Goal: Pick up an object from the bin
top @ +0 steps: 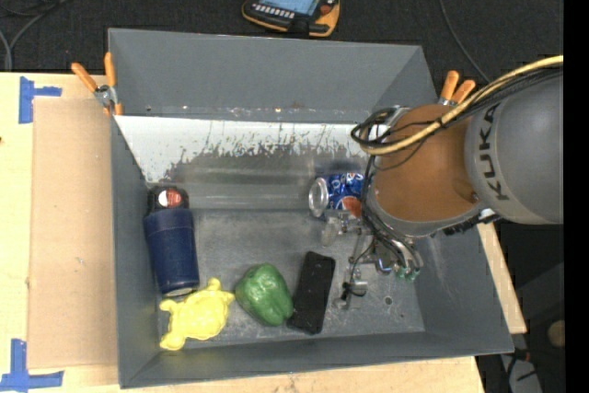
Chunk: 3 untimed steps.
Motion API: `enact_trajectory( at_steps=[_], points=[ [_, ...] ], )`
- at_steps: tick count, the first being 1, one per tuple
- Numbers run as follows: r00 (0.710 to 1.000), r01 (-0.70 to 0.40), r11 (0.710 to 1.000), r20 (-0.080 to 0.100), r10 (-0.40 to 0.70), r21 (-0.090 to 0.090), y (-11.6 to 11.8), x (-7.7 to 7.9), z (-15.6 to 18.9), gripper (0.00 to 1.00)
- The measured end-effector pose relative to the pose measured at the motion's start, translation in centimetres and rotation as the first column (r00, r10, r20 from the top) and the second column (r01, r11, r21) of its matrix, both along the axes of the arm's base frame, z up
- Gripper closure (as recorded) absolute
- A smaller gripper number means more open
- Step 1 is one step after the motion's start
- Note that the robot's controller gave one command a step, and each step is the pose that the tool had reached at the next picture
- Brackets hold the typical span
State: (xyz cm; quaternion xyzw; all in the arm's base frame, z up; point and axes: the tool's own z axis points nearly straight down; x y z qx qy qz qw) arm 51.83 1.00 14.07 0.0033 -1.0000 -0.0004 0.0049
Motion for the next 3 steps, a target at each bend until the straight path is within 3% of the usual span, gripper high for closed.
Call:
enact_trajectory(
  at_steps=[1,2,3],
  points=[
    [1.0,0.001,1.0,0.008,-0.001,0.0,0.0,0.2,0.4,0.0],
    [0.877,-0.481,0.877,0.018,0.481,-0.001,2.7,-2.8,-7.0,0.0],
    [0.85,-0.527,0.85,0.01,0.527,0.001,2.7,-0.3,-2.1,0.0]
  ],
)
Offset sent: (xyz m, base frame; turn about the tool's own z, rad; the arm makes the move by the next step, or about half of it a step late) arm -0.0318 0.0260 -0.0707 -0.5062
